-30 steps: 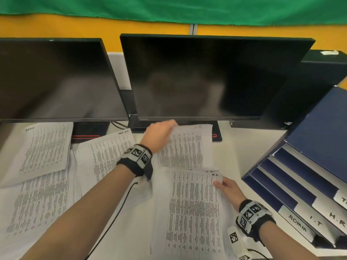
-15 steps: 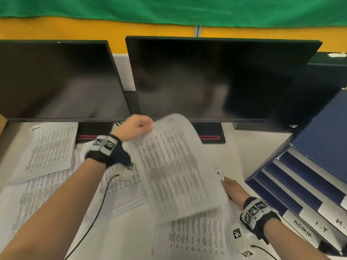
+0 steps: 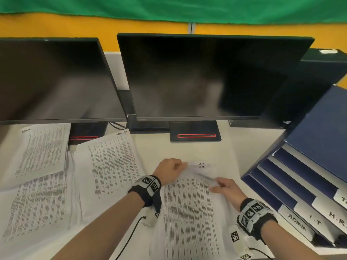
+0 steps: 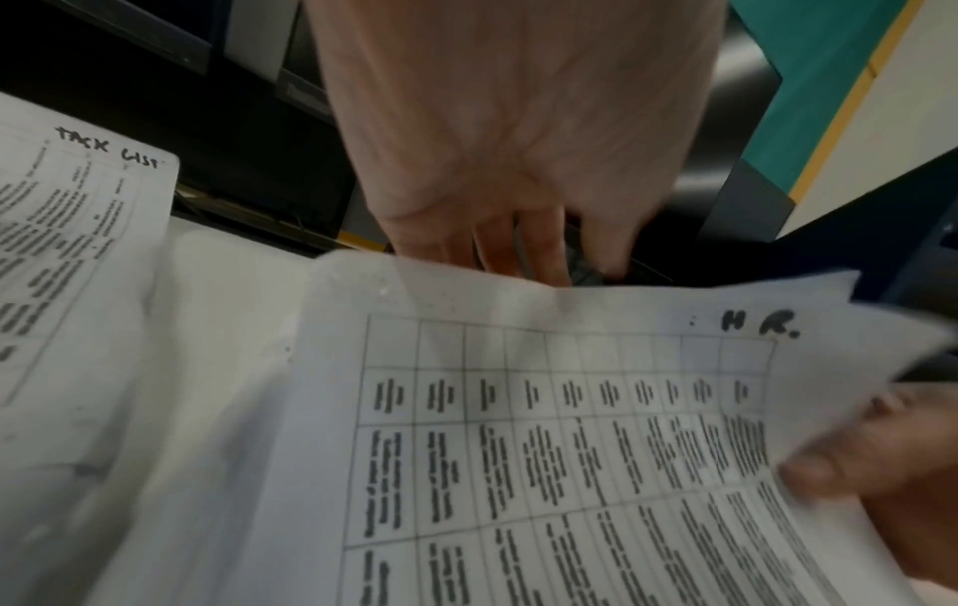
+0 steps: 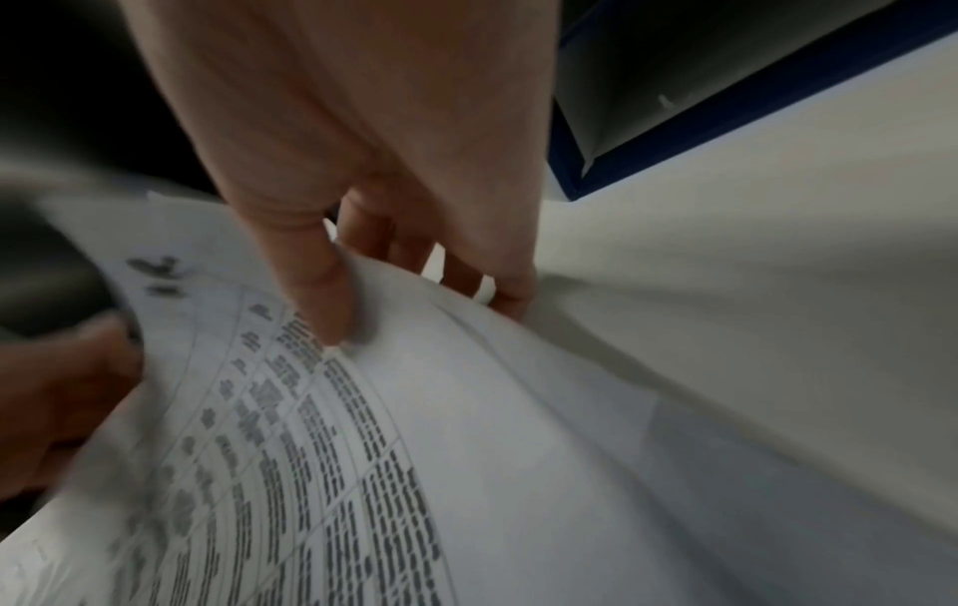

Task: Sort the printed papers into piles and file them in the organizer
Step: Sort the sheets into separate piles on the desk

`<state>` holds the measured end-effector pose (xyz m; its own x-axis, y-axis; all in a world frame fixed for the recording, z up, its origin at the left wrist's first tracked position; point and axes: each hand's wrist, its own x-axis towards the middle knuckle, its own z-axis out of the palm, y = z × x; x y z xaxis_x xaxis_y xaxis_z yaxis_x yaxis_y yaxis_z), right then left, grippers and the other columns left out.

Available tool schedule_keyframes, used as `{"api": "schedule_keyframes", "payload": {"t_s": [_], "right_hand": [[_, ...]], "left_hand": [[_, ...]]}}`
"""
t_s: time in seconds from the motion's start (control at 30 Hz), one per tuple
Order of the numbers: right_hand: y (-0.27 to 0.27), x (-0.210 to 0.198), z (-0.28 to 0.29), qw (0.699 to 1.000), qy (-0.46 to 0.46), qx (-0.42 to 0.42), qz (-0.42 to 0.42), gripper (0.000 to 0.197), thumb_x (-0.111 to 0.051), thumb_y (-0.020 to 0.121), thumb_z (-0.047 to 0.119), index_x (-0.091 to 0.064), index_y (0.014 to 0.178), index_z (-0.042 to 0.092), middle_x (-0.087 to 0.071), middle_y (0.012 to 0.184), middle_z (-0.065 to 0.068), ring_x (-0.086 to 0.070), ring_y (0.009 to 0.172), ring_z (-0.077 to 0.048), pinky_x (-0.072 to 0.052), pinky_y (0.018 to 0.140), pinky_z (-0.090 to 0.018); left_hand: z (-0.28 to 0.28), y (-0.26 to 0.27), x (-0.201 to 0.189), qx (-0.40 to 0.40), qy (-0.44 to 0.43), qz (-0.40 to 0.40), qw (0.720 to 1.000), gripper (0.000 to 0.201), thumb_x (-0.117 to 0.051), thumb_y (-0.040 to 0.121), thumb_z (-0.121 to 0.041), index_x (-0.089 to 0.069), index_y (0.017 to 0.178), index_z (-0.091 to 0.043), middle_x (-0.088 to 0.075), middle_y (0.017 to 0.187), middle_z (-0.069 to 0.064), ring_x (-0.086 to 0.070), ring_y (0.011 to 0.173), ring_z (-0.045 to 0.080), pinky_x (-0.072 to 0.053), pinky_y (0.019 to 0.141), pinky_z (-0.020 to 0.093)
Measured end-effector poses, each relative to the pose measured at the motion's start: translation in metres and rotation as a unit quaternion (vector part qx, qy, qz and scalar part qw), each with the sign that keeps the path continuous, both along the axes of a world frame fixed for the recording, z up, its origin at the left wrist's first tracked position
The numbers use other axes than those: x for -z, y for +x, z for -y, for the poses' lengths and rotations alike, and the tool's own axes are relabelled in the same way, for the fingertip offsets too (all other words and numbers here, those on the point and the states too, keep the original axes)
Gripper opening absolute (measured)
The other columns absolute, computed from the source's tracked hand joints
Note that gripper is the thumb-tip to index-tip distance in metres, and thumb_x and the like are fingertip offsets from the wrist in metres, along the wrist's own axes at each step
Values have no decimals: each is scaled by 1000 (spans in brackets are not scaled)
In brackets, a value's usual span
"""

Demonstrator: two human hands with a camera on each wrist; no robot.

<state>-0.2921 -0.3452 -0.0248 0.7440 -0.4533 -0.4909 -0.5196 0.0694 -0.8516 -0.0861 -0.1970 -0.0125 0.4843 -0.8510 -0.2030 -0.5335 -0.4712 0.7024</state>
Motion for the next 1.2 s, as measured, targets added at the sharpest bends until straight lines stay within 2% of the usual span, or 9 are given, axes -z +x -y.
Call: {"api": "schedule_keyframes", "payload": {"t_s": [0.13,0.23,0.33,0.4,0.5,0.67,0.9,1.07,1.2], "right_hand": [[-2,3,-6,999,-36,-1,7,10,-70,79,15,-76,86,11,-73,84,-12,-65,91,-27,-48,90,-38],[-3,0,-9,999,-30,3,19,11,-67,80,7,-76,85,13,-73,78,-3,-64,84,-15,-48,77,-21],[-3,4,-8,999,-27,11,33,19,-67,79,0,-76,81,16,-73,79,-5,-64,82,-14,-50,75,-18],[-3,7,-7,999,-41,7,33,16,-67,79,0,-76,84,12,-72,79,-7,-62,79,-13,-47,72,-15],[-2,11,-6,999,-44,11,17,12,-67,79,0,-74,87,4,-69,82,-10,-60,79,-16,-45,74,-22],[0,12,-6,998,-2,55,22,20,-63,80,-4,-72,94,7,-73,95,-9,-67,87,-17,-49,69,-15],[1,18,-5,996,-75,37,5,9,-69,79,6,-72,86,11,-62,92,-20,-52,84,-27,-41,83,-37],[2,13,-7,997,-60,39,11,14,-68,79,2,-73,80,15,-67,83,-11,-57,84,-25,-44,85,-35],[1,8,-9,998,-30,52,13,14,-63,84,4,-71,92,13,-71,95,-11,-65,92,-26,-47,90,-37]], "left_hand": [[9,16,-3,-72,9,27,997,26,-40,97,-20,-64,91,-13,-59,96,6,-57,89,23,-39,77,29],[11,25,-4,1,72,38,997,27,-42,94,-12,-68,100,-15,-58,108,8,-58,97,24,-39,81,26],[10,27,-6,51,108,38,992,20,-53,88,-16,-67,103,-18,-57,107,5,-57,98,22,-41,85,27],[11,26,-6,66,116,56,989,15,-65,83,-24,-67,98,-19,-57,97,-1,-56,89,17,-42,78,25],[13,22,-5,82,123,105,983,13,-67,83,-27,-65,91,-16,-64,94,0,-52,81,13,-40,72,24],[14,21,-8,100,119,106,982,20,-62,88,-26,-66,97,-9,-67,101,7,-57,88,20,-40,74,26],[11,24,-10,89,89,91,988,16,-57,91,-24,-62,92,-9,-65,94,9,-49,79,17,-35,70,25],[9,20,-11,89,109,53,989,17,-41,97,-21,-46,110,-11,-66,97,15,-55,75,23,-42,69,30],[12,23,-18,123,132,66,981,21,-57,89,-19,-60,108,-12,-65,108,10,-58,94,25,-43,81,32]]}}
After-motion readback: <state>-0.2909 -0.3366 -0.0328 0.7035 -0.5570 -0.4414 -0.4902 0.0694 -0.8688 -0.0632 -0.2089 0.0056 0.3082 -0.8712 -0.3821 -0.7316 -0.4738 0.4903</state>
